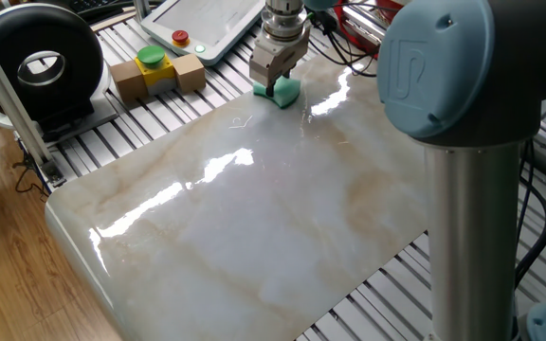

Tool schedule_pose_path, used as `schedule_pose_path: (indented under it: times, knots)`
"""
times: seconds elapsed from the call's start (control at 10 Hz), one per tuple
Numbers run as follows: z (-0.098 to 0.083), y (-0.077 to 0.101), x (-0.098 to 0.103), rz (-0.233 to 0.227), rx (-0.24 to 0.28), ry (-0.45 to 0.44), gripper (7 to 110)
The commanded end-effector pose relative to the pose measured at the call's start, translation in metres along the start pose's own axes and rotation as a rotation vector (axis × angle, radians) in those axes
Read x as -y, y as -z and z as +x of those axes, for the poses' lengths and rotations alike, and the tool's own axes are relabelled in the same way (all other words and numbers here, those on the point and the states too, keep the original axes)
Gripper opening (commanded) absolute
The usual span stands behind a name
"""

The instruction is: Clean the tabletop with a sponge

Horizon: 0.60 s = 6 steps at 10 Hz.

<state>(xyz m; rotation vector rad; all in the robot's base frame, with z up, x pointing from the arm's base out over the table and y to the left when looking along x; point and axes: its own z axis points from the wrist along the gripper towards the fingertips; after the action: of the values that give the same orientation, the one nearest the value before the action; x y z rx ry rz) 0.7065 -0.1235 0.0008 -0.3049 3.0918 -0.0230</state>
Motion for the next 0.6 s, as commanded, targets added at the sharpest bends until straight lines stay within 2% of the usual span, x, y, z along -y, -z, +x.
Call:
schedule_pose_path:
  times: [0.0,0.2,0.4,0.5]
  knots:
    - [-0.003,0.001,0.001,-0.008,0.005,-0.008,7]
    - [0.001,0.001,0.004,0.003,-0.008,-0.019,7]
    - [0.005,0.002,0.013,0.04,-0.026,-0.009,7]
    - [0.005,0.002,0.013,0.04,-0.026,-0.004,7]
